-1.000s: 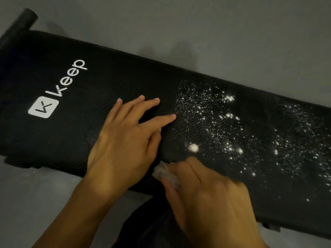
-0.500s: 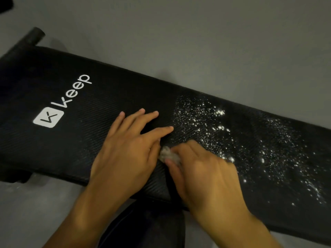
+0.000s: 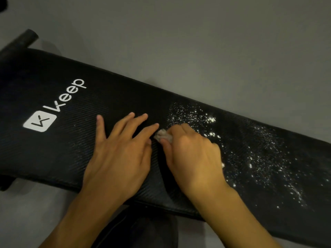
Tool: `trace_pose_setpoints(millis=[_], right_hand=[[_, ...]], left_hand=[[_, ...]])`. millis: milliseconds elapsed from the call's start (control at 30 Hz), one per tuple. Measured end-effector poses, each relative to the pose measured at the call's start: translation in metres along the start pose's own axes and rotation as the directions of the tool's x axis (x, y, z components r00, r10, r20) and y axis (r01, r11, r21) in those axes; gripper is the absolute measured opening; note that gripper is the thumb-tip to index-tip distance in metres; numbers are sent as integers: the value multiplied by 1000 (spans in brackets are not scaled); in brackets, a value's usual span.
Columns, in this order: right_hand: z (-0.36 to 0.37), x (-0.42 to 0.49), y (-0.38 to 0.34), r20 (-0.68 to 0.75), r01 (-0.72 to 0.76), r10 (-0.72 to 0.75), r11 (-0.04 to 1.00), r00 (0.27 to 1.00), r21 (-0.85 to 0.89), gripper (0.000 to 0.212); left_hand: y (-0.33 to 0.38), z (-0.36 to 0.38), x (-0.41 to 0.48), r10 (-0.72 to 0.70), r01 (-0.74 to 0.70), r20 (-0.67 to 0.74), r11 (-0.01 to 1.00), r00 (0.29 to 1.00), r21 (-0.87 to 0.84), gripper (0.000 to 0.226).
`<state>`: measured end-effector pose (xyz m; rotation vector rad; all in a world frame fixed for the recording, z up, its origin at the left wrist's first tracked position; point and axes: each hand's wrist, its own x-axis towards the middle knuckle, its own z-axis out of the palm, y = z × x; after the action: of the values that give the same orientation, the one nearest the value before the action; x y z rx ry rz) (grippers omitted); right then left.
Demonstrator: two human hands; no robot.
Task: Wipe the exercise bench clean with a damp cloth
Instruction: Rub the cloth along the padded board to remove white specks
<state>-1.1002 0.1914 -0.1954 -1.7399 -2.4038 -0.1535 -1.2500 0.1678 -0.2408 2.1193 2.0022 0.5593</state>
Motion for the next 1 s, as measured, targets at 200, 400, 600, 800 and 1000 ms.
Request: trace_pose_setpoints(millis=[200,400,600,800,1000], right_hand=[[-5,-35,3,11,93,-96,988,995,127,18],[-6,5,8,73,17,-25,993,997,117,25],[-9,-18,5,79,41,-52,990,996,136,19],[-4,19,13,88,3,-12,995,996,100,27],[-2,21,12,77,-7,-5,989,997,145,30]], left_hand=[[2,-3,1,-15,15,21,1000,1000,2,54],[2,-3,0,-13,13,25,1000,1000,8,55],[2,-4,0,-15,15,29,1000,999,2,55],[3,-4,0,-23,23,37,1000,999,12,53],[2,-4,0,-23,22,35,1000,999,17,54]])
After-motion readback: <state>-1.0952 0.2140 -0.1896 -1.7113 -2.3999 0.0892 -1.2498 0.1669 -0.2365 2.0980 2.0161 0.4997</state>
